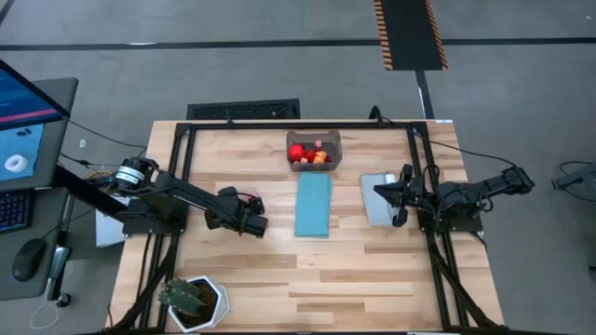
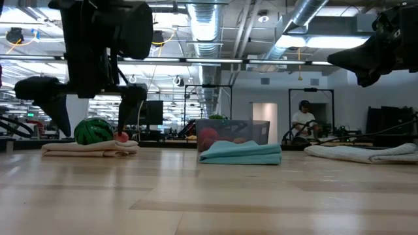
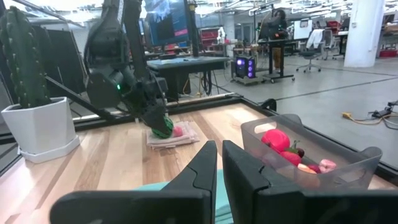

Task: Pick and placing Produce into tupperware
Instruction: Put the green watermelon into the gray bin

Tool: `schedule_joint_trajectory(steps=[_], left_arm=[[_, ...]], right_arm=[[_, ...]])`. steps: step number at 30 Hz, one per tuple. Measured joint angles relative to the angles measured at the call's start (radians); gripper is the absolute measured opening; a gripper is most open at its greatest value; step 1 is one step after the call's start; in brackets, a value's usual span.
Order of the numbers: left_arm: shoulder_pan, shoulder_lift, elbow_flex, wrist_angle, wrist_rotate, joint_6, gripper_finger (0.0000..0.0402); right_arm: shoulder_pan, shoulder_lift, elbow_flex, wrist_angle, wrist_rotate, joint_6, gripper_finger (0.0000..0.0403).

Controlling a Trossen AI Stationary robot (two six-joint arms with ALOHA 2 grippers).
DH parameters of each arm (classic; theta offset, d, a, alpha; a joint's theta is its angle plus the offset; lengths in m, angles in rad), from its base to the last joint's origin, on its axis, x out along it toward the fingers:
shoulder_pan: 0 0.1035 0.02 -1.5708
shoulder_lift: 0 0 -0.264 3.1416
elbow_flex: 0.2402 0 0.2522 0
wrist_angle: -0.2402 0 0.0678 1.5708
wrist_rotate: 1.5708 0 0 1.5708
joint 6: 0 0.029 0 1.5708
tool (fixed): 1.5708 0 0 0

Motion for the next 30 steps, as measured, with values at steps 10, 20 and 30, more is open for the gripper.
schedule_joint_trajectory(steps=[10,20,30], left_arm=[[0.003,0.024,-0.002,0.013,0.006,0.000,0.0387],[0.006,0.023,-0.002,0.013,0.001,0.018,0.0334],[0.006,0.023,-0.002,0.013,-0.024,0.032,0.0286]], right_arm=[[0.000,-0.003,0.000,0.000,0.000,0.000,0.0049],[0.000,-0.002,0.000,0.000,0.000,0.000,0.0049],[0.000,-0.002,0.000,0.000,0.000,0.000,0.0049]])
